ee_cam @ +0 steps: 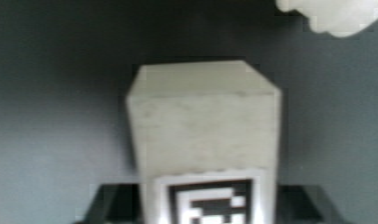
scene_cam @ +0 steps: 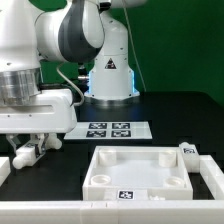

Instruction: Assemble one leg

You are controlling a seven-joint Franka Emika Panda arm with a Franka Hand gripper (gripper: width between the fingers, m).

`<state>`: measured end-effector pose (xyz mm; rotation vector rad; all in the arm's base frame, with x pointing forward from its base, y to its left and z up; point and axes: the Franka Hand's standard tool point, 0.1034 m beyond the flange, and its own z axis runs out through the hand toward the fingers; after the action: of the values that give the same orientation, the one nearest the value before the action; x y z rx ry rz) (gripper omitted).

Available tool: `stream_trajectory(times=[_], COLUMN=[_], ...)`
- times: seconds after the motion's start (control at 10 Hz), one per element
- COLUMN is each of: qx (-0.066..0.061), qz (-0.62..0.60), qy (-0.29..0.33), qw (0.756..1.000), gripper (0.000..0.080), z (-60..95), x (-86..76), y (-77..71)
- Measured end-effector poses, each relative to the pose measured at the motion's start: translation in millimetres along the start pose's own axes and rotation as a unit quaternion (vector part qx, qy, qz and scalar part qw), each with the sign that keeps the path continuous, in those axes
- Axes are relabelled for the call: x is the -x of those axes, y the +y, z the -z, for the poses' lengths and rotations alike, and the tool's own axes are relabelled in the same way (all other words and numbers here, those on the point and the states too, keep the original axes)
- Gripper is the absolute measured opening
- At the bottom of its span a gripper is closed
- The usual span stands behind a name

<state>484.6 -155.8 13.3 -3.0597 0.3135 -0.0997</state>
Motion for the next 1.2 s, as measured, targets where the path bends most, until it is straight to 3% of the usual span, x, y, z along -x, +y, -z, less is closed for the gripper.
stream_trajectory(times=[0.2,0.5,1.1,1.2], qx=[-0.003,-0.010,-0.022,-0.025], qz=[-0.005,-0.021,-0.132,-0.219], qy=[0.000,0.004,0.001,0.003], qw=[1.000,1.000,0.991,0.975], gripper=[0.0281,0.0281,0.0281,0.0281], z=[9.2,36.5,32.4,33.5], x=[-4.0,-13.6,-11.8,-11.4], y=[-14.1,-46.9,-52.4,-55.0])
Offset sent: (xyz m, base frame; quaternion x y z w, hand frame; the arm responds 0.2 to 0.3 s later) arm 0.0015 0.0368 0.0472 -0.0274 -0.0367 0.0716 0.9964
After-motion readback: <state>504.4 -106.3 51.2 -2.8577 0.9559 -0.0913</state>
